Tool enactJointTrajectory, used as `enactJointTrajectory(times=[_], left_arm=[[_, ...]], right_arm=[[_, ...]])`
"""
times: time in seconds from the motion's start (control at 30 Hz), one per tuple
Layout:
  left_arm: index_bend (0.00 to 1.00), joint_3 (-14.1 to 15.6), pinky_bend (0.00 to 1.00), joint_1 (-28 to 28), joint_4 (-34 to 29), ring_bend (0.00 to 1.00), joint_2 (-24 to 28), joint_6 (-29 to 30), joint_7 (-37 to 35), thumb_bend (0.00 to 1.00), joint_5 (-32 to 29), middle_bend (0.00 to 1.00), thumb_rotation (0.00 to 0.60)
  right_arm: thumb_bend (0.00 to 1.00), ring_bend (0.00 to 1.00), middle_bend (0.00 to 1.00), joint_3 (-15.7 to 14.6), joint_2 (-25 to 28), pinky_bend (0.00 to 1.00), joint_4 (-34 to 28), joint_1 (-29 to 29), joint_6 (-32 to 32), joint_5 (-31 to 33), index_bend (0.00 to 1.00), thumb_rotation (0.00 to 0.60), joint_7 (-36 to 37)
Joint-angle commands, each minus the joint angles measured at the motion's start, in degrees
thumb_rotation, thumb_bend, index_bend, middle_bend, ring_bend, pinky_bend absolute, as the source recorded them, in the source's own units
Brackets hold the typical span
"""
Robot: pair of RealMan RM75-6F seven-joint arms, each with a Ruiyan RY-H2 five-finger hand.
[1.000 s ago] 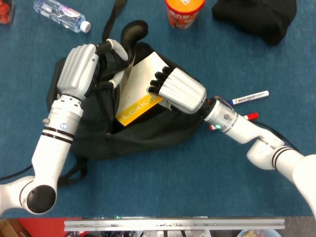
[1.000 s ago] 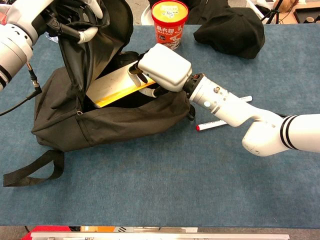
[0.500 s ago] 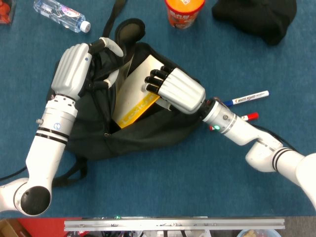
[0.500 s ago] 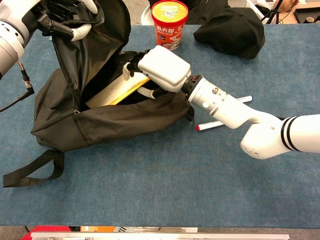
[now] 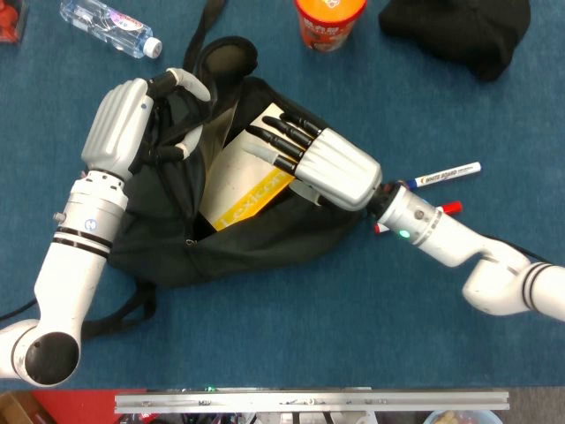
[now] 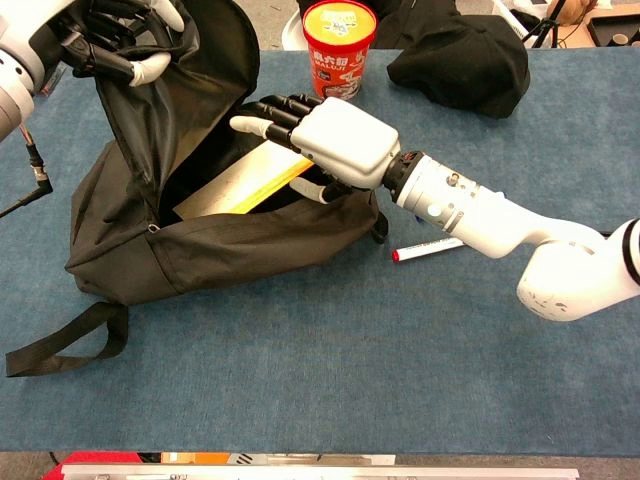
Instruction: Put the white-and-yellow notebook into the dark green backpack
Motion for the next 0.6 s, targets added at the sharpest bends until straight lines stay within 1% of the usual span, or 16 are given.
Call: enactJointTrajectory(times=[0.03, 0.27, 0.43, 0.5, 0.6], left_arm=[[0.37, 0.13, 0.96, 0.12, 0.01, 0.76, 0.35, -0.30, -0.33, 0.37, -0.19, 0.50, 0.600], [0.36, 1.20, 0.96, 0.50, -0.23, 0.76, 1.08, -1.05, -0.68, 0.37, 0.32, 0.50, 0.600], [0.36, 3.26, 0.94, 0.89, -1.34, 0.75, 2.54, -2.73, -0.31, 0.37, 2.20, 0.50, 0.600], [0.35, 4.07, 0.92, 0.89, -1.88, 0.72, 3.30, -3.73, -0.10, 0.37, 2.97, 0.49, 0.600], [0.34, 5.24, 0.86, 0.53, -2.64, 0.65, 4.35, -6.05, -0.20, 0.37, 4.13, 0.48, 0.600]], right_arm=[[0.40, 0.00, 0.03, -0.30, 4.14, 0.14, -5.43, -1.23, -0.42, 0.30, 0.00, 0.600, -2.95], [0.40, 0.00, 0.03, -1.01, 10.53, 0.14, -13.10, -3.36, 1.14, -0.35, 0.00, 0.600, -6.03], [0.41, 0.00, 0.04, -1.47, 17.44, 0.14, -18.61, -6.55, 5.26, -1.03, 0.00, 0.600, -8.13], [0.41, 0.00, 0.06, -1.62, 20.14, 0.14, -20.12, -7.95, 7.03, -1.21, 0.00, 0.600, -8.80], [0.41, 0.00, 0.07, -1.53, 24.39, 0.14, -22.24, -10.20, 9.68, -1.07, 0.00, 0.600, -9.64]])
